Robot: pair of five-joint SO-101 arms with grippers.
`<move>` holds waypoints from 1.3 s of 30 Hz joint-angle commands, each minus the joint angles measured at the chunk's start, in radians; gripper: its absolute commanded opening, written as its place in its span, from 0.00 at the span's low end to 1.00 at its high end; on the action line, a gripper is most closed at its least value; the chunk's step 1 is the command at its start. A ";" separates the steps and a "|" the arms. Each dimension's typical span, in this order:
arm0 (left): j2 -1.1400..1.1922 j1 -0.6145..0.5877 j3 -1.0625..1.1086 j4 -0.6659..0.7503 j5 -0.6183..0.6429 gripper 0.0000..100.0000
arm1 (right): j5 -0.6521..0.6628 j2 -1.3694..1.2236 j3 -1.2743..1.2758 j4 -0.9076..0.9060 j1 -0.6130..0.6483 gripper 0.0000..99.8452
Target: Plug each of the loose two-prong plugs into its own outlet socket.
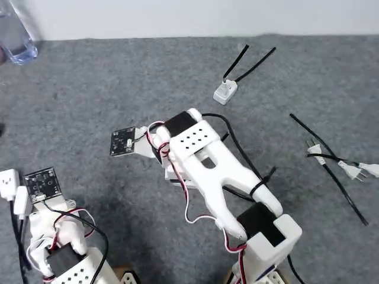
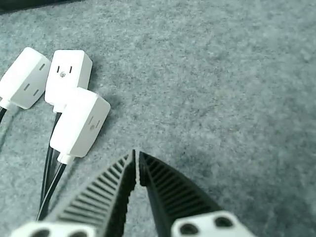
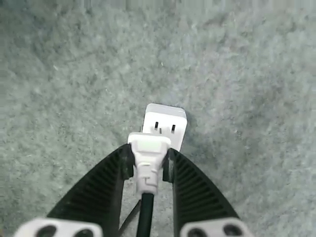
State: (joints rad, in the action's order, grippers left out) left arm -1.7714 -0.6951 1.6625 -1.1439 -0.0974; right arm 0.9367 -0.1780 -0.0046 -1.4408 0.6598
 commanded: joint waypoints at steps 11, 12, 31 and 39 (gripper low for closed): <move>-0.003 -0.005 -0.004 0.023 -0.009 0.01 | 0.000 -0.019 -0.054 0.027 -0.047 0.01; -0.003 -0.005 -0.004 0.023 -0.009 0.01 | 0.000 -0.031 -0.054 0.030 -0.047 0.01; -0.003 -0.005 -0.004 0.023 -0.009 0.01 | 0.018 -0.104 -0.052 0.076 -0.048 0.01; -0.003 -0.005 -0.004 0.023 -0.009 0.01 | 0.018 -0.168 -0.051 0.091 -0.044 0.01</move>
State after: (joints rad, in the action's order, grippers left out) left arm -1.7714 -0.6951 1.6625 -1.1439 -0.0974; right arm 0.9475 -0.3360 -0.0215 -1.3686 0.6229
